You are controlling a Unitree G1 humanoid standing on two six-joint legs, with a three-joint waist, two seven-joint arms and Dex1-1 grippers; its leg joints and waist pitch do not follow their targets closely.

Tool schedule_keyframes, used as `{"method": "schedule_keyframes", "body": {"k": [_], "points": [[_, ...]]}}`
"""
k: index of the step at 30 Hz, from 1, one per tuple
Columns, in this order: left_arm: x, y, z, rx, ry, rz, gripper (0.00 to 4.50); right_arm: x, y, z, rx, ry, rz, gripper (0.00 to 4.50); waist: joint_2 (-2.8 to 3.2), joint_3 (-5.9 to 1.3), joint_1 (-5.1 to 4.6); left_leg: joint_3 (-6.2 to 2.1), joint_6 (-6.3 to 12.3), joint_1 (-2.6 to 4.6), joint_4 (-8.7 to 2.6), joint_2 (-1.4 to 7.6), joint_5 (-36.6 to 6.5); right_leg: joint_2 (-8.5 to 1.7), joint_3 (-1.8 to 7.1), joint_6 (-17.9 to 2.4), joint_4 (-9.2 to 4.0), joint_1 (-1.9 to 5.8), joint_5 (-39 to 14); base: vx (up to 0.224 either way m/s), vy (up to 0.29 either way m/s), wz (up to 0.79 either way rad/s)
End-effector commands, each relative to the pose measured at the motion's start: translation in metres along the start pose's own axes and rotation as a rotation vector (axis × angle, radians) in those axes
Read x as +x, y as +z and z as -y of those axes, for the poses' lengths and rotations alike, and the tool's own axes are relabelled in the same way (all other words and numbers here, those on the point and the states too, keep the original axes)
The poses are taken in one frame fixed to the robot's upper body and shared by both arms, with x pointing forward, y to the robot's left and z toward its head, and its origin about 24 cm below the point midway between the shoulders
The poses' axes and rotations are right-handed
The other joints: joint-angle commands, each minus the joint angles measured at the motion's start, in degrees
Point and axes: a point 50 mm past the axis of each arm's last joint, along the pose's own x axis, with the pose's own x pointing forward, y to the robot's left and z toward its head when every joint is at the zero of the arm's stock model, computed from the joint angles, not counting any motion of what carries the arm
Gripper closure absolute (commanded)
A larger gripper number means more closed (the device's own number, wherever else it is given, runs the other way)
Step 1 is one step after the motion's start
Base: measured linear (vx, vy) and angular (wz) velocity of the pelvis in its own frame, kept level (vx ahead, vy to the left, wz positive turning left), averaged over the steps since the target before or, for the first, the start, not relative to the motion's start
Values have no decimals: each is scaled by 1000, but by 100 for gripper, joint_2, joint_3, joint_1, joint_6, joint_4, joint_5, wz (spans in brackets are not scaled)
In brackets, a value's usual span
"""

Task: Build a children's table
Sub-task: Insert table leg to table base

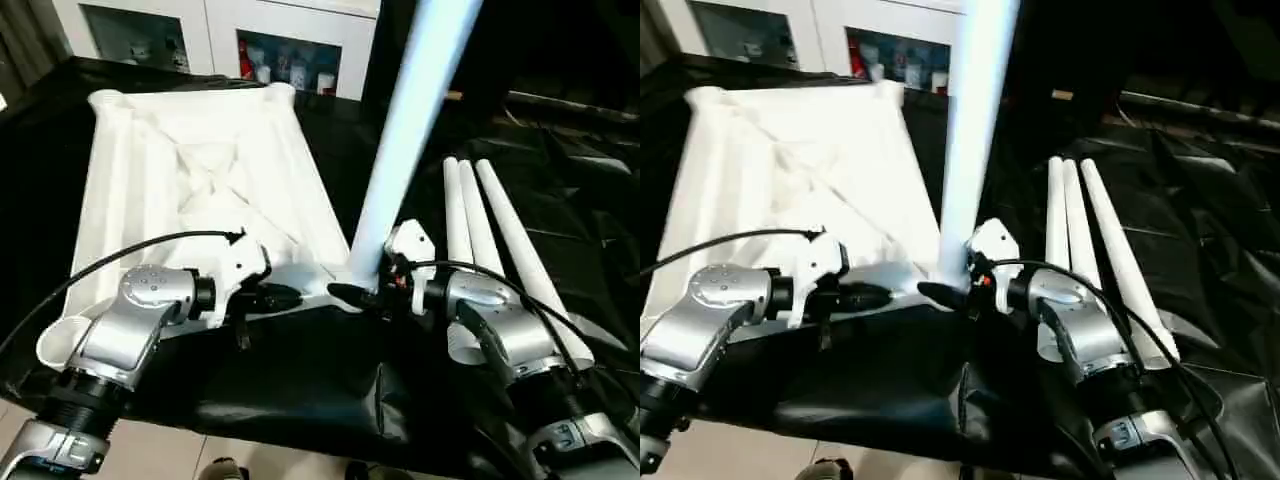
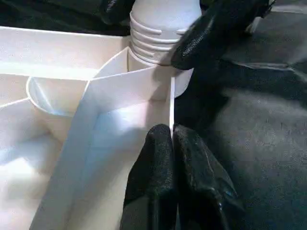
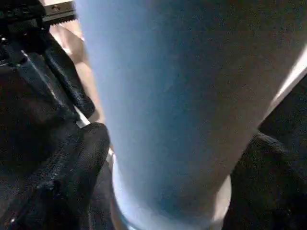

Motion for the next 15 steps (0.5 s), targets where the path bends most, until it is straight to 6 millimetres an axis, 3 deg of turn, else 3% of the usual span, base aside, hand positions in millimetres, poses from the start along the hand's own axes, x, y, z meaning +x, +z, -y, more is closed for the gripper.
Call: {"method": "schedule_keyframes", "body": {"k": [1,5,15], "points": [[8,1,9,-2,-73,23,450,0,1,0,-10,6,-5,47,34,-361,-8,77,215,99,-351,62,-1267,-145,160,-1197,-253,319,-1125,0,0,0],[7,1,9,1,-71,19,450,1,-1,-2,1,15,-4,79,30,-377,-1,85,306,94,-325,50,-1029,-136,158,-1263,-218,329,-818,0,0,0],[9,0,7,4,-53,14,450,0,-5,-3,5,9,-13,162,40,-390,6,82,298,96,-310,49,-1084,-141,156,-1285,-214,336,-893,0,0,0]]}}
